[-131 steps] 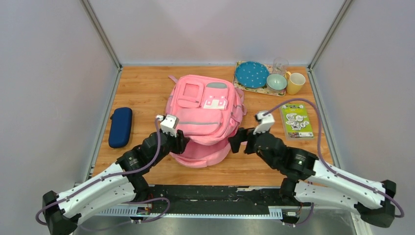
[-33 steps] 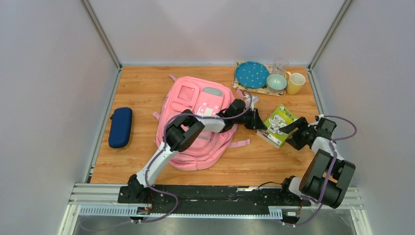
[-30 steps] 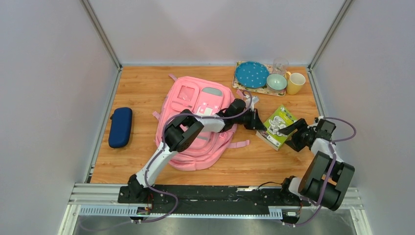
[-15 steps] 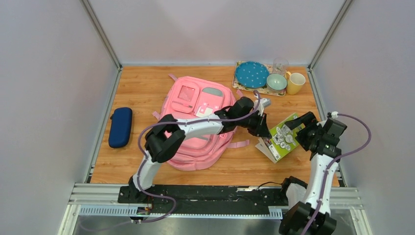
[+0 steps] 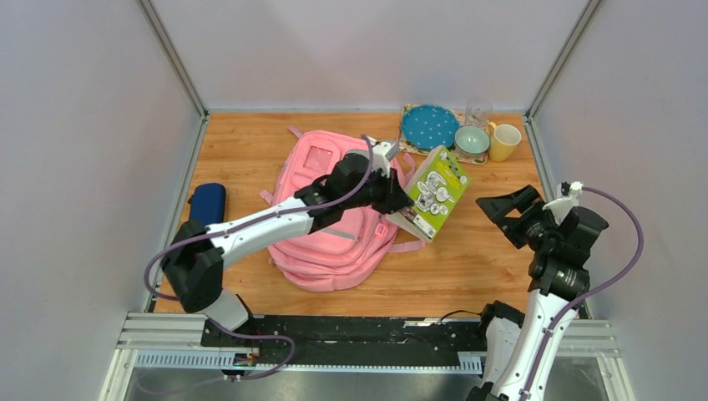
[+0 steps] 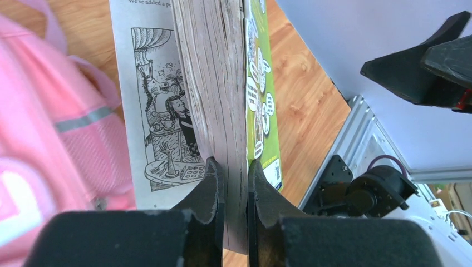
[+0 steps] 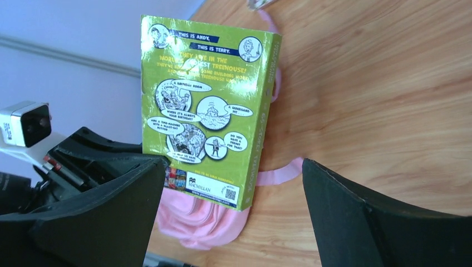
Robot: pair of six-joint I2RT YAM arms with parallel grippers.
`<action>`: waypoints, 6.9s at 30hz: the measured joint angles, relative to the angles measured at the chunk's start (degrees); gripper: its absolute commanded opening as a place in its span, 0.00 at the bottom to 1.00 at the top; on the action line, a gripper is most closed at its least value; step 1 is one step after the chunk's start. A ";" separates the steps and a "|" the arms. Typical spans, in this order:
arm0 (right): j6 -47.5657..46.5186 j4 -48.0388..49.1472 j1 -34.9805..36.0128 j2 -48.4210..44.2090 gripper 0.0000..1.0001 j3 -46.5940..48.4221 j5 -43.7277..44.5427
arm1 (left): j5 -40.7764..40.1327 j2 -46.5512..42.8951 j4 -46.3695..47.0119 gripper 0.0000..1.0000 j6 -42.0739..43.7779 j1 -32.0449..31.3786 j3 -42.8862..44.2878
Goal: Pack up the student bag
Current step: Pick up the book from the center of the board, then place the book in the student bag.
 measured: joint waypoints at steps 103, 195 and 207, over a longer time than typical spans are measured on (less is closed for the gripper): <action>26.27 24.76 58.97 -4.35 0.78 -20.35 22.08 | -10.99 -41.20 32.41 0.00 -23.82 15.32 -49.72; 39.41 5.53 84.63 -25.94 0.00 -23.89 73.75 | -3.52 -38.03 -33.51 0.00 29.55 3.08 -34.62; 41.42 -15.52 84.63 -29.75 0.00 -13.33 79.01 | 6.58 -23.12 -18.53 0.00 14.84 0.02 -22.18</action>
